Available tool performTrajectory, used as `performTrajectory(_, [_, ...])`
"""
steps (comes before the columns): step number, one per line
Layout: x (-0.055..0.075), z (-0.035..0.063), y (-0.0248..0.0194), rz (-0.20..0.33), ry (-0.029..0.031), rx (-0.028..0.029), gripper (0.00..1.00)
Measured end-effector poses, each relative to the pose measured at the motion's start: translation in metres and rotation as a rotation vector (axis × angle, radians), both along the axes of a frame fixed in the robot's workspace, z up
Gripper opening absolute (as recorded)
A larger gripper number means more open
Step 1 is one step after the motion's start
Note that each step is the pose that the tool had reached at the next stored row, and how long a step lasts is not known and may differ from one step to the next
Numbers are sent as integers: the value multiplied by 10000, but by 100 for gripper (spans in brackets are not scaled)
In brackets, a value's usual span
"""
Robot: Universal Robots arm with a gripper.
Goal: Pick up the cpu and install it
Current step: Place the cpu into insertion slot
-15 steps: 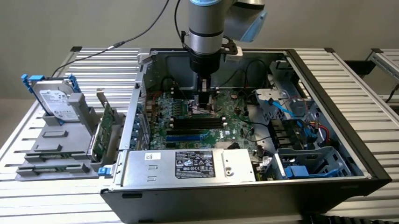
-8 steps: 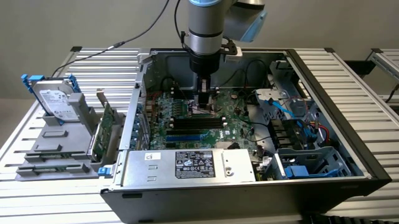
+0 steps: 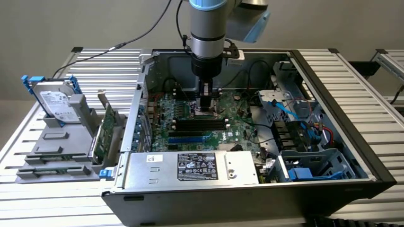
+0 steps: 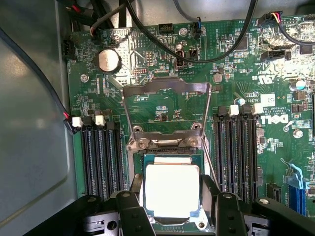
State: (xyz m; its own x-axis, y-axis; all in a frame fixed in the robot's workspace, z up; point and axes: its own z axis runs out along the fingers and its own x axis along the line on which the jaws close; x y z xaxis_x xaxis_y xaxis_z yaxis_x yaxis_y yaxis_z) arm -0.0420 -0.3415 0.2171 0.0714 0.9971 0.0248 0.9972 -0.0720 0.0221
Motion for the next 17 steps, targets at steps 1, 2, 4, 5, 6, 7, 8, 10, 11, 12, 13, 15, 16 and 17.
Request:
performTrajectory(1, [0, 0, 0, 0, 0, 0, 55])
performTrajectory(2, [0, 0, 0, 0, 0, 0, 55])
performTrajectory(4, [0, 0, 0, 0, 0, 0, 55])
performTrajectory(5, [0, 0, 0, 0, -1, 1, 55])
performTrajectory(6, [0, 0, -1, 0, 0, 0, 55])
performTrajectory(7, [0, -1, -1, 1, -3, 0, 55])
performTrajectory(8, [-1, -2, -1, 1, -9, -1, 55])
performTrajectory(10, [-2, -4, -5, 1, -16, 2, 55])
performTrajectory(11, [-2, -5, -10, 0, -16, 1, 55])
performTrajectory(12, [-3, -7, -13, 1, -16, 1, 55])
performTrajectory(13, [-3, -11, -14, 5, -16, 1, 55])
performTrajectory(15, [-4, -21, -15, 47, -18, 1, 55])
performTrajectory(16, [-11, -25, -15, 76, -22, -1, 55])
performTrajectory(17, [-19, -30, -16, 110, -32, -1, 55])
